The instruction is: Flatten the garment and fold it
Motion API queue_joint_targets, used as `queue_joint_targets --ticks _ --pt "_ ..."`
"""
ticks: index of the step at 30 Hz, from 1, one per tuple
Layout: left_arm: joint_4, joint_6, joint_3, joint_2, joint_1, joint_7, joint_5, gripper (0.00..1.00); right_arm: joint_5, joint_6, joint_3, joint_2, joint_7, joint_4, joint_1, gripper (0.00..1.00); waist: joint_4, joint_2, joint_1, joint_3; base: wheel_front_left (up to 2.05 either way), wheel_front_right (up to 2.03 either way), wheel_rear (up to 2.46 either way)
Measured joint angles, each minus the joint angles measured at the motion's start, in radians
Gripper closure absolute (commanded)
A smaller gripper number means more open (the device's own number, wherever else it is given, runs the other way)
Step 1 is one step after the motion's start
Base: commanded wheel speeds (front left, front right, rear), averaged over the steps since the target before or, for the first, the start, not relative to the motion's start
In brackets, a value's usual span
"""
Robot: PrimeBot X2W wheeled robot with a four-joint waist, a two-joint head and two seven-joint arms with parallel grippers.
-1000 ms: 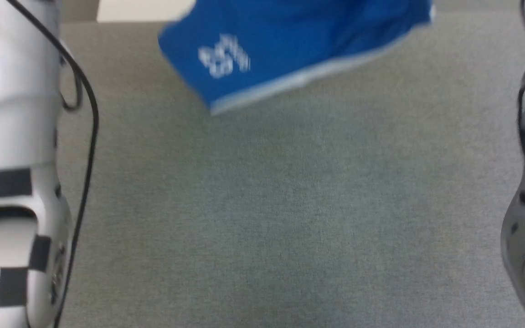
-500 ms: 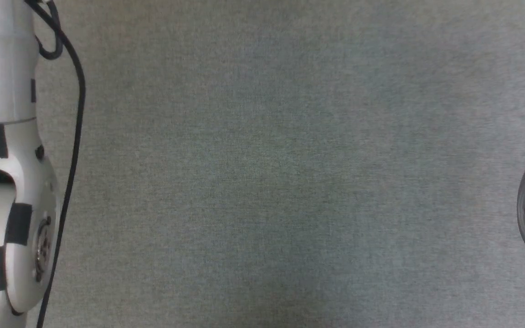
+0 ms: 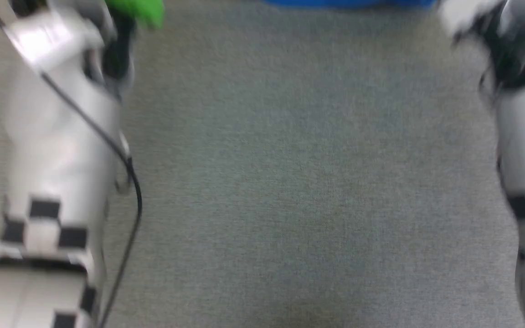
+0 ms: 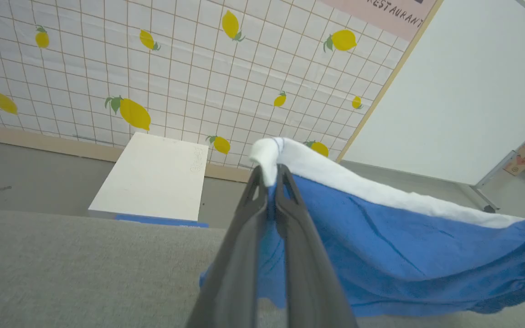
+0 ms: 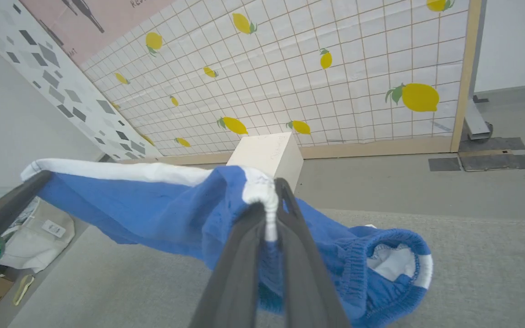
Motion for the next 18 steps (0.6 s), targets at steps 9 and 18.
queue_joint_targets --ticks 9,18 --pt "-0.159 -0.008 -0.027 -0.002 0.468 0.021 -0.111 1.0 0.147 0.0 0.12 -0.059 -0.052 -0.126 0.396 1.0 0.021 0.0 -0.0002 -0.194 0.0 0.0 0.0" --pt "-0.3 0.047 -0.054 -0.002 0.861 0.173 -0.197 1.0 0.167 0.0 0.212 -0.137 -0.066 -0.199 0.69 1.0 0.027 0.0 -0.0003 -0.373 0.0 0.0 0.0"
